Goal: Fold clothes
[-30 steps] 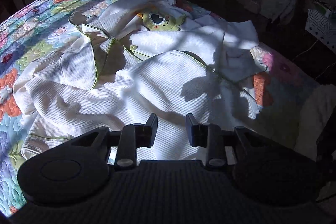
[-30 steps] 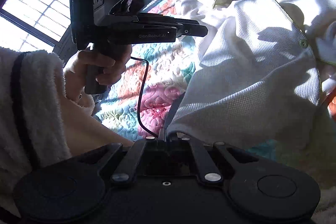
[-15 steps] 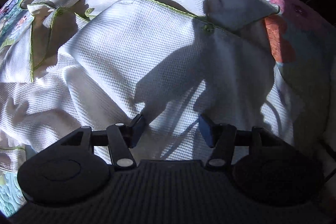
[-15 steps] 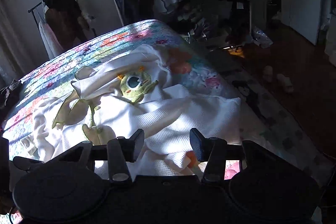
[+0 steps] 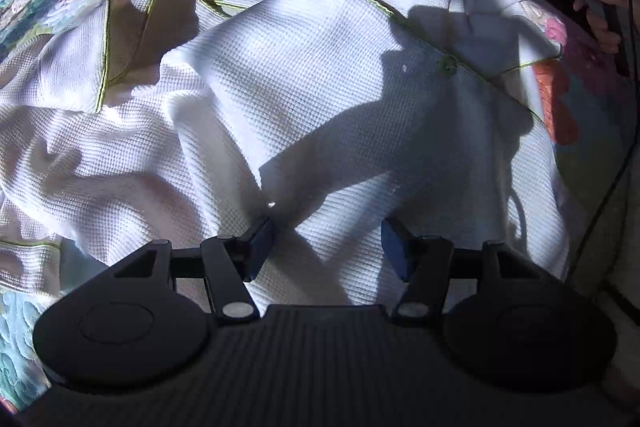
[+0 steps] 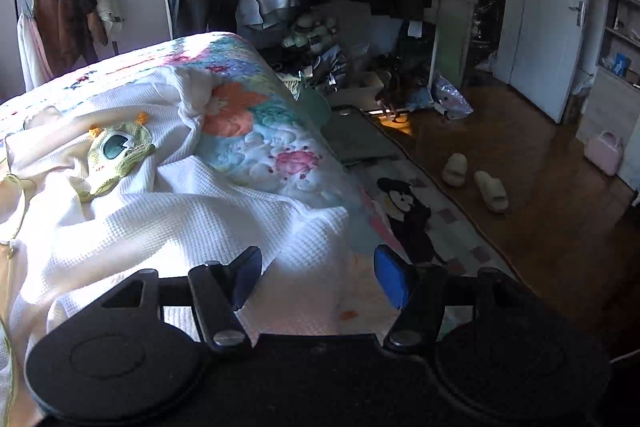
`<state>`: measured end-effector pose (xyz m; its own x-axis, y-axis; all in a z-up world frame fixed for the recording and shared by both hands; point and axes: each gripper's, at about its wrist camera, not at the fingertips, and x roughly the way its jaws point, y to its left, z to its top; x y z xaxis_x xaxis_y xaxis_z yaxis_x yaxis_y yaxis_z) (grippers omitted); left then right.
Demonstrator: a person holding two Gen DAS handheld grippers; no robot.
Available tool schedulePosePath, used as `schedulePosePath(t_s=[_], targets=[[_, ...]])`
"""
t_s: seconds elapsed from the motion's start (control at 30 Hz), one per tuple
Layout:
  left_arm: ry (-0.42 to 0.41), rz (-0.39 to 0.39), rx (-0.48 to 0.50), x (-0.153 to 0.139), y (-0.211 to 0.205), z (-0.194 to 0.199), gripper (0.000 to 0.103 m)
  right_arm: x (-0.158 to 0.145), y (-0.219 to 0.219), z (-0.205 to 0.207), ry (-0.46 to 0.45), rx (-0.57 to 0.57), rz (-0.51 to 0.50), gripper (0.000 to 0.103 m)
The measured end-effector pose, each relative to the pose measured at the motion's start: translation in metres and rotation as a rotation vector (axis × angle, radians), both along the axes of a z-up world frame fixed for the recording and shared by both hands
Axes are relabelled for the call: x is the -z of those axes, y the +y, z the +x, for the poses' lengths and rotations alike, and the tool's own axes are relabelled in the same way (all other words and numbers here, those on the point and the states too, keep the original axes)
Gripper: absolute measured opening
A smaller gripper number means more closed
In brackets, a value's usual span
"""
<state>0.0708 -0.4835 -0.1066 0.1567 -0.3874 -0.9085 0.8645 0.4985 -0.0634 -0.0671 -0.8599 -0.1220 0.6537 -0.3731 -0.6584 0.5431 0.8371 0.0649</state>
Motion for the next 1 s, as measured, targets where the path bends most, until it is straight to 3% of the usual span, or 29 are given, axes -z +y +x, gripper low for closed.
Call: schedulePosePath(t_s=[0.07, 0.17, 0.4, 0.53, 0.63, 0.8, 0.93, 1.0], targets=[[0.004, -0.003, -0.01, 0.0, 0.002, 0.001, 0.059, 0.012, -0.009, -0.002, -0.032, 0.021, 0.09, 0.062], [0.002, -0.004, -0.018, 0.0, 0.002, 0.001, 0.059, 0.004, -0.002, -0.011, -0.102, -0.016, 0.166, 0.008], [0.005, -0.001, -0.035, -0.003, 0.001, 0.002, 0.059, -0.085, 0.036, -0.051, -0.087, -0.069, 0.021, 0.006], [0.004, -0.018, -0.026, -0.01, 0.008, -0.001, 0.06, -0.119, 0.04, -0.066, 0.043, -0.024, -0.032, 0.006], [0.005, -0.019, -0.028, -0.007, 0.011, -0.003, 0.061, -0.106, 0.028, -0.066, 0.111, 0.012, -0.028, 0.007], [0.013, -0.034, -0.044, -0.007, 0.017, -0.001, 0.062, -0.051, 0.007, -0.054, 0.184, 0.091, -0.004, 0.011], [0.012, -0.063, -0.032, -0.013, 0.021, -0.001, 0.062, -0.046, 0.006, -0.063, 0.141, 0.166, 0.063, 0.011], [0.006, -0.097, -0.014, -0.016, 0.025, -0.003, 0.062, -0.053, 0.009, -0.073, 0.116, 0.196, 0.09, 0.019]])
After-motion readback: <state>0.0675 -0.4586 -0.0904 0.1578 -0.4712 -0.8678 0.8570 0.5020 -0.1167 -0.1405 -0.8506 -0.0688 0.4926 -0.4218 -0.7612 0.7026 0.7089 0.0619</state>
